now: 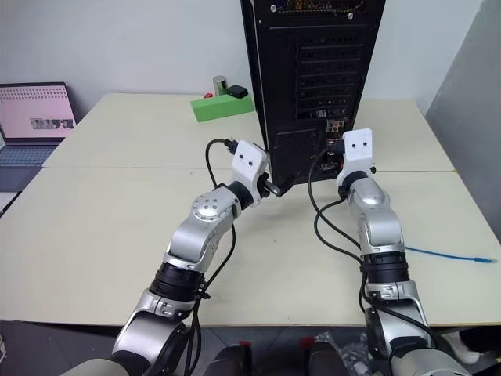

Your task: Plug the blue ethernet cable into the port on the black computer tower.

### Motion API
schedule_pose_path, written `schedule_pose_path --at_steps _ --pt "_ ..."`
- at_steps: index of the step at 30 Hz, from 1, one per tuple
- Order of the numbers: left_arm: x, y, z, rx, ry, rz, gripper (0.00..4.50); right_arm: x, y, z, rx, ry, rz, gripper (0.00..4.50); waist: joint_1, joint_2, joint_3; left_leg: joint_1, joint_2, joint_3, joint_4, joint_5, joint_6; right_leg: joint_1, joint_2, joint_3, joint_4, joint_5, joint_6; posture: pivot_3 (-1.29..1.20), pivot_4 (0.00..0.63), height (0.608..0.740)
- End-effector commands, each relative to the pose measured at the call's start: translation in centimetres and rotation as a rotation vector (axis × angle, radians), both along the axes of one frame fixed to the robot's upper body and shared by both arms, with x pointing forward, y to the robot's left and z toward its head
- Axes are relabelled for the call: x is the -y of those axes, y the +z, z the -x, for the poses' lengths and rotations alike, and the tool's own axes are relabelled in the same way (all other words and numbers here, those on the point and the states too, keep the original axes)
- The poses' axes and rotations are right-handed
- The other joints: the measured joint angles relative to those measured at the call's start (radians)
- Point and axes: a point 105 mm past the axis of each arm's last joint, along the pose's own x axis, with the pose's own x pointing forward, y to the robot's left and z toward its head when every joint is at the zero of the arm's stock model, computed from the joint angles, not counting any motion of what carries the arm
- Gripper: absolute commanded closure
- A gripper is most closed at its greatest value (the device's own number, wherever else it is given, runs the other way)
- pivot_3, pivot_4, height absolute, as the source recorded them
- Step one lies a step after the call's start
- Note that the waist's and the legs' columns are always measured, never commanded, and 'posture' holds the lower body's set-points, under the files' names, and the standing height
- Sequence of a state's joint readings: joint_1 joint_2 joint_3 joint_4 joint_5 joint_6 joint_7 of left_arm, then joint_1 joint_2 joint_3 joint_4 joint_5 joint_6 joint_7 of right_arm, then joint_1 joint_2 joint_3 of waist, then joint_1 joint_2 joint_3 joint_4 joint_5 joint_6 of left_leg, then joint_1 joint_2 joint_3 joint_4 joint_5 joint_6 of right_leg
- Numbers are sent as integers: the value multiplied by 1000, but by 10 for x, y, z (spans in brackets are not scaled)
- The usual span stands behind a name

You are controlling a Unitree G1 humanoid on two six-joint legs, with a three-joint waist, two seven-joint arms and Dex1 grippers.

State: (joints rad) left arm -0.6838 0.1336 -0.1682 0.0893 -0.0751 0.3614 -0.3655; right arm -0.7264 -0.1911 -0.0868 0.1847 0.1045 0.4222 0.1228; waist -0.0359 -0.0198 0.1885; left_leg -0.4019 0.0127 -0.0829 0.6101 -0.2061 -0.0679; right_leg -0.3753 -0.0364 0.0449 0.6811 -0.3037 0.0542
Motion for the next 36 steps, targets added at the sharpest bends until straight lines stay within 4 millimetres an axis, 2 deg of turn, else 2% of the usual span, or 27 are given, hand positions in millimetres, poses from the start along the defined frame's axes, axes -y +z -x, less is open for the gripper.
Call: schedule_pose_path --at_steps 1,20,36 --pt "2 16 5 59 -19 16 161 -1 24 1 69 -1 -57 4500 0 0 0 0 0 0 0 0 0 0 0 0 0 0 0 0 150 740" --pt "4 18 7 64 -36 22 161 -13 17 -6 28 -7 -131 4500 -13 0 0 0 0 0 0 0 0 0 0 0 0 0 0 0 150 740" --pt "5 19 8 65 -45 29 161 -19 21 -12 29 -6 -142 4500 -21 0 0 0 0 0 0 0 0 0 0 0 1 0 0 0 150 740"
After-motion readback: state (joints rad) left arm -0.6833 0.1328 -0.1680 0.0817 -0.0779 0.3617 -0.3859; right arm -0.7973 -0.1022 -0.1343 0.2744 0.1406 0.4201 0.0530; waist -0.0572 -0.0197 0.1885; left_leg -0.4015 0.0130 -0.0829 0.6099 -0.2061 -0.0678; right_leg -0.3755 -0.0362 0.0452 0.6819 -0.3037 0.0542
